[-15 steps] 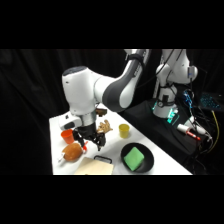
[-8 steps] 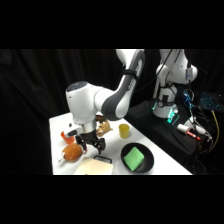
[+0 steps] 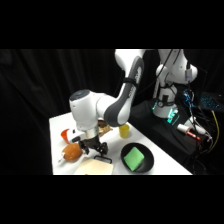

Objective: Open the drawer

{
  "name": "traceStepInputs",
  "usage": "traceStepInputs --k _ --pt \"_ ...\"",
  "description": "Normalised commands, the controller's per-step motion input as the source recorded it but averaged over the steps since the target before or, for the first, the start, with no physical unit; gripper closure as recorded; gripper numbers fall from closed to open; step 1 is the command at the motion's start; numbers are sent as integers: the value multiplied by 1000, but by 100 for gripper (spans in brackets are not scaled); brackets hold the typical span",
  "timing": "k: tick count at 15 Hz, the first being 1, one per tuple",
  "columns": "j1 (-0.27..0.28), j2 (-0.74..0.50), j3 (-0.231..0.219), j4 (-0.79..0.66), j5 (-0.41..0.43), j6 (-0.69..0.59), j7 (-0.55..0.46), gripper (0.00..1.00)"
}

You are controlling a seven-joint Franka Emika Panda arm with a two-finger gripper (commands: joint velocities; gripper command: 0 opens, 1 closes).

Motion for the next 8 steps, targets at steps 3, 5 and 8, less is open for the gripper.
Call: traceStepInputs --k 3,5,8 --pt "11 90 40 59 -102 144 62 0" --pt "32 88 40 74 -117 131 85 0" --pt "48 96 36 98 -127 98 113 0"
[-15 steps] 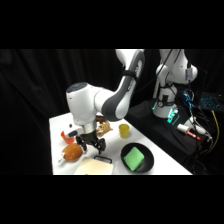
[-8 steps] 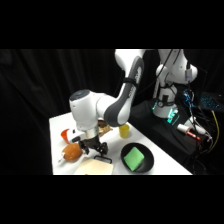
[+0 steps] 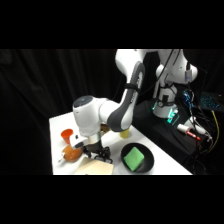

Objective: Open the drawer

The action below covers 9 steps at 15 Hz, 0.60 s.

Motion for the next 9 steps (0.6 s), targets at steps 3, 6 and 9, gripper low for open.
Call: traceStepInputs --k 3,6,9 --pt "47 91 29 93 -147 98 128 0" --pt "21 79 2 51 -176 125 130 0" --pt "-9 27 -33 -28 -202 157 126 0"
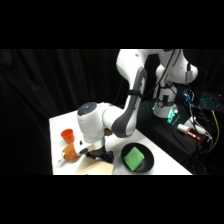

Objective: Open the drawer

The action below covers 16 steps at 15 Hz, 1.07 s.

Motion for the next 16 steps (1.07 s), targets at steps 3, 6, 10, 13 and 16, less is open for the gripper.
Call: traceStepInputs --k 3,6,10,13,16 --pt "-27 -40 -73 -121 -235 196 135 0" --pt "-52 -103 -94 -223 -247 218 144 0" --pt "-83 -139 -94 -288 -241 220 148 0" --pt "-76 -223 -103 -355 -252 210 143 0" --pt "-85 -307 -100 -400 -247 189 118 0"
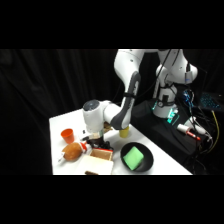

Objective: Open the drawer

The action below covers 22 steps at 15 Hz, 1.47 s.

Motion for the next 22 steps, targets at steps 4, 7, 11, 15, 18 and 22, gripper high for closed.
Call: traceStepInputs --k 4,7,11,15,18,22 --pt "-97 -351 -58 -384 -219 144 70 0" --pt "-123 -366 50 -307 -114 -15 -6 0" --pt "-151 -349 147 -193 16 -178 -111 0" --pt "-58 -330 83 -123 40 -239 -48 0" --pt "4 -452 24 -153 20 -296 29 0" --pt "36 -575 -3 -189 57 -350 113 0"
